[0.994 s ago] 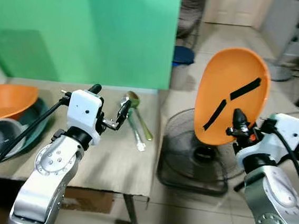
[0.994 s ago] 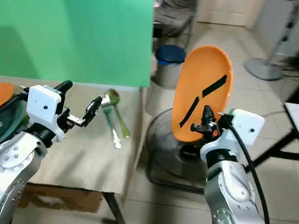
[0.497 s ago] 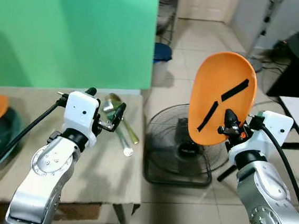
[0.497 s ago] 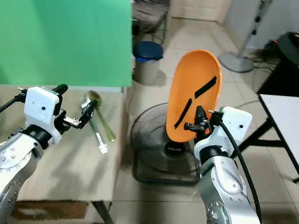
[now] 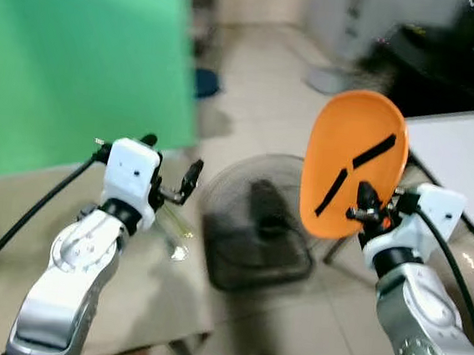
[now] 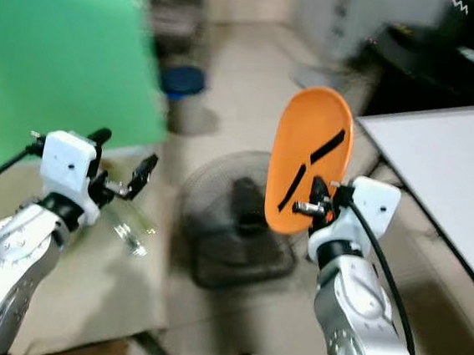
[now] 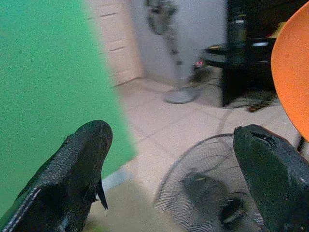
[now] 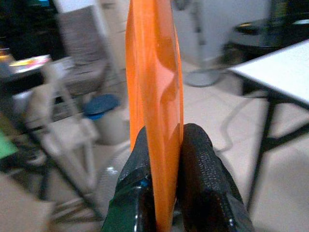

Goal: Setting the table

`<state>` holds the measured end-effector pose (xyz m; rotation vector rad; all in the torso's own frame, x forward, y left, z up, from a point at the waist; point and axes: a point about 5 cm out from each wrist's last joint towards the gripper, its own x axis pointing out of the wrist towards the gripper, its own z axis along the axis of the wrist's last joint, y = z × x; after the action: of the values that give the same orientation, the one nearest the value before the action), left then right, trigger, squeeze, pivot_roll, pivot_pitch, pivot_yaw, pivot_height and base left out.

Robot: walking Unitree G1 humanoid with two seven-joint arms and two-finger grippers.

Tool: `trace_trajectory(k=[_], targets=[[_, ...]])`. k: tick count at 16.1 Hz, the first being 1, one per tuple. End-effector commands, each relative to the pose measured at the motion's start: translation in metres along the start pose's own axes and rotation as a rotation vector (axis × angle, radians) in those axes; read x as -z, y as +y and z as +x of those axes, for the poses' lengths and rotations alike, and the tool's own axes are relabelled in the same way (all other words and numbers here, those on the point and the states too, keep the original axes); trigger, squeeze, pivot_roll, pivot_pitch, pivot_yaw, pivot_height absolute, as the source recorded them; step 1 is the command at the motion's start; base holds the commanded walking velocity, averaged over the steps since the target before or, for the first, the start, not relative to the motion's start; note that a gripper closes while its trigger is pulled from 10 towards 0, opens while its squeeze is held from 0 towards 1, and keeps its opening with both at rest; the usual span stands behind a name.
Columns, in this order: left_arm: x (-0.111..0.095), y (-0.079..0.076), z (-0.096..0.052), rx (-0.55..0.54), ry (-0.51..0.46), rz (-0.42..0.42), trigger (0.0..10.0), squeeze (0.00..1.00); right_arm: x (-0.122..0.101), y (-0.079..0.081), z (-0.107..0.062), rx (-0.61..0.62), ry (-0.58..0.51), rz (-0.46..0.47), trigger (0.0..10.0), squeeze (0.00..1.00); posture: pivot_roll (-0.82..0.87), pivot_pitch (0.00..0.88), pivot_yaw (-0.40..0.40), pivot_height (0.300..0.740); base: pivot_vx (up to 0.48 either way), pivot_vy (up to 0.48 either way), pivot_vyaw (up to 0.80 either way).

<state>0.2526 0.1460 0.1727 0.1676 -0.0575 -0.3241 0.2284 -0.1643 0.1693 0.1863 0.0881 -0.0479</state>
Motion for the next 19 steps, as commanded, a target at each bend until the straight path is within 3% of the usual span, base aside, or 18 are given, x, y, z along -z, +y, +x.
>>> trace_trajectory(k=[1, 7, 10, 13, 19], targets=[[0.000, -0.002, -0.002, 0.021, -0.002, 0.004, 10.0, 0.00, -0.012, 0.002, -0.003, -0.005, -0.059, 0.006, 10.0, 0.00, 0.09, 0.000, 0.061, 0.740, 0.000, 0.000, -0.80], [0.001, -0.006, -0.003, 0.035, -0.003, -0.007, 10.0, 0.00, -0.011, 0.006, -0.003, -0.034, -0.041, 0.003, 10.0, 0.00, 0.09, 0.000, 0.052, 0.740, 0.000, 0.000, -0.80], [0.001, -0.001, -0.003, 0.008, -0.004, -0.015, 10.0, 0.00, -0.008, 0.009, -0.002, -0.059, -0.020, 0.002, 10.0, 0.00, 0.10, 0.000, 0.046, 0.740, 0.000, 0.000, -0.80], [0.003, 0.003, -0.004, -0.027, 0.010, -0.021, 10.0, 0.00, 0.001, 0.009, 0.000, -0.052, 0.068, 0.014, 10.0, 0.00, 0.11, 0.000, 0.043, 0.740, 0.000, 0.000, -0.80], [0.005, 0.004, -0.004, -0.031, -0.003, -0.048, 10.0, 0.00, 0.001, 0.011, 0.005, -0.061, 0.087, 0.038, 10.0, 0.00, 0.11, 0.000, 0.044, 0.740, 0.043, 0.000, -0.76]])
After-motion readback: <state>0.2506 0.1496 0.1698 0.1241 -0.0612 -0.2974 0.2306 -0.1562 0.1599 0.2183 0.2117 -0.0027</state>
